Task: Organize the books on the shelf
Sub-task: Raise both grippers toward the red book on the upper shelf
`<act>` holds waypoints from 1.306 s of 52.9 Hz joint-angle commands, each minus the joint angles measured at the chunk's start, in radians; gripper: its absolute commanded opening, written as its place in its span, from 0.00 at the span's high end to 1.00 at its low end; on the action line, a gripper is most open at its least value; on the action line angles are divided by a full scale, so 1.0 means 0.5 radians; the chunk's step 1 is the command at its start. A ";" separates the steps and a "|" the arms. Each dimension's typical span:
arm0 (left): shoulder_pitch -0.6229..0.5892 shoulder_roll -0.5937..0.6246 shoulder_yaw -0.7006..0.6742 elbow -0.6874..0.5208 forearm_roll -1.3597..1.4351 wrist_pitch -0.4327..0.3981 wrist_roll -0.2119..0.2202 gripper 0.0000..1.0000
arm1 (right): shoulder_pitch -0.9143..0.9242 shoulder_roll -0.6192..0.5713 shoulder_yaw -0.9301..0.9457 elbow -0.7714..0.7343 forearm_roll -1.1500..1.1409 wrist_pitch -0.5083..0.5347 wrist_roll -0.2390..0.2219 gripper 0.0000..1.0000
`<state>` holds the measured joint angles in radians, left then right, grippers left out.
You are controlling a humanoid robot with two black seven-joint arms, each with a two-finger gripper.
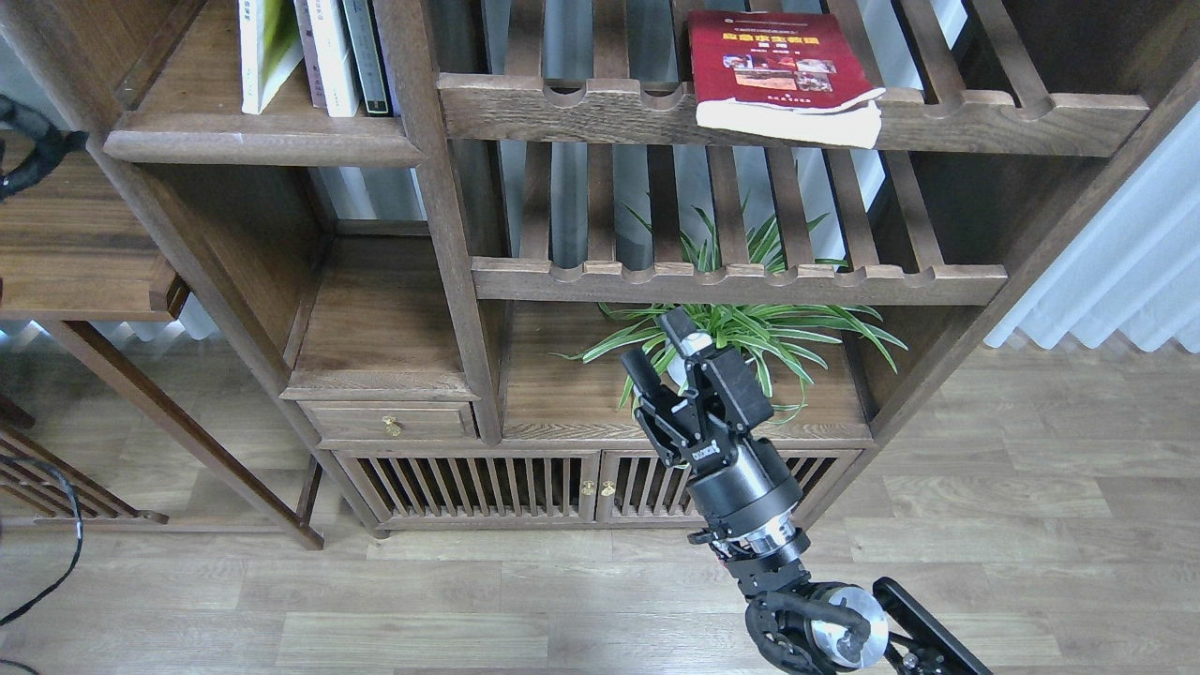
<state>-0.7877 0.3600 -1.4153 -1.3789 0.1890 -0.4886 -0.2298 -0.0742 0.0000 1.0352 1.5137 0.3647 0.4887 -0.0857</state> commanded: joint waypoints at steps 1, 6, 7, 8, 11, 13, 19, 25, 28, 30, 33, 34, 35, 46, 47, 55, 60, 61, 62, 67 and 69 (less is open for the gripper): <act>0.069 -0.088 0.002 -0.003 -0.004 0.000 0.012 0.00 | 0.019 0.000 0.003 0.010 -0.002 0.000 0.000 0.11; 0.146 -0.238 0.008 -0.007 -0.001 0.000 0.027 0.01 | 0.032 0.000 0.003 0.025 -0.002 0.000 0.000 0.11; 0.164 -0.278 0.011 -0.007 -0.001 0.000 0.033 0.01 | 0.038 0.000 0.006 0.025 -0.002 0.000 0.003 0.11; 0.179 -0.303 0.014 -0.007 -0.001 0.000 0.045 0.01 | 0.047 0.000 0.016 0.022 -0.002 0.000 0.000 0.11; 0.219 -0.330 0.017 -0.007 -0.001 0.000 0.070 0.01 | 0.065 0.000 0.043 0.019 -0.002 0.000 0.000 0.10; 0.274 -0.358 0.020 -0.007 -0.001 0.000 0.094 0.01 | 0.093 0.000 0.092 0.019 -0.002 0.000 0.000 0.09; 0.373 -0.441 0.020 -0.003 -0.001 0.000 0.104 0.01 | 0.179 0.000 0.163 0.016 0.001 0.000 0.003 0.09; 0.480 -0.465 0.075 -0.003 0.002 0.000 0.119 0.01 | 0.253 0.000 0.227 0.013 0.001 0.000 0.003 0.09; 0.492 -0.465 0.115 -0.003 0.002 0.000 0.137 0.01 | 0.277 0.000 0.270 0.010 0.001 -0.038 0.003 0.09; 0.499 -0.465 0.140 -0.003 0.002 0.000 0.156 0.01 | 0.289 0.000 0.316 0.010 0.001 -0.112 0.003 0.09; 0.505 -0.475 0.164 -0.003 0.002 0.000 0.165 0.01 | 0.299 0.000 0.371 0.010 0.001 -0.222 0.003 0.09; 0.505 -0.478 0.180 -0.003 0.002 0.000 0.165 0.01 | 0.299 0.000 0.390 0.010 0.001 -0.256 0.003 0.09; 0.505 -0.478 0.195 0.000 -0.001 0.000 0.165 0.01 | 0.305 0.000 0.408 0.010 0.001 -0.293 0.003 0.09; 0.529 -0.481 0.361 0.012 0.002 0.000 0.174 0.00 | 0.378 0.000 0.491 0.001 0.001 -0.471 0.003 0.09; 0.526 -0.481 0.373 0.015 0.002 0.000 0.174 0.00 | 0.394 0.000 0.494 -0.002 0.001 -0.480 0.003 0.09; 0.529 -0.481 0.471 0.095 0.002 0.000 0.229 0.00 | 0.516 0.000 0.531 -0.009 0.004 -0.606 0.003 0.09; 0.554 -0.478 0.526 0.101 0.002 0.000 0.281 0.00 | 0.587 0.000 0.592 -0.009 0.025 -0.692 0.000 0.09; 0.569 -0.478 0.536 0.101 0.005 0.000 0.300 0.00 | 0.599 0.000 0.599 -0.009 0.034 -0.719 0.003 0.09; 0.581 -0.481 0.539 0.101 0.005 0.000 0.318 0.00 | 0.611 0.000 0.602 -0.009 0.041 -0.744 0.003 0.09; 0.618 -0.481 0.539 0.104 -0.001 0.000 0.401 0.00 | 0.661 -0.012 0.623 -0.012 0.053 -0.845 0.003 0.09; 0.621 -0.484 0.542 0.113 -0.004 0.000 0.426 0.00 | 0.679 -0.028 0.651 -0.009 0.062 -0.888 0.003 0.09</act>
<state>-0.4952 0.1198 -1.1488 -1.3287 0.1905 -0.4887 -0.0638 0.2352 -0.0009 1.3363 1.5088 0.3850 0.1077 -0.0843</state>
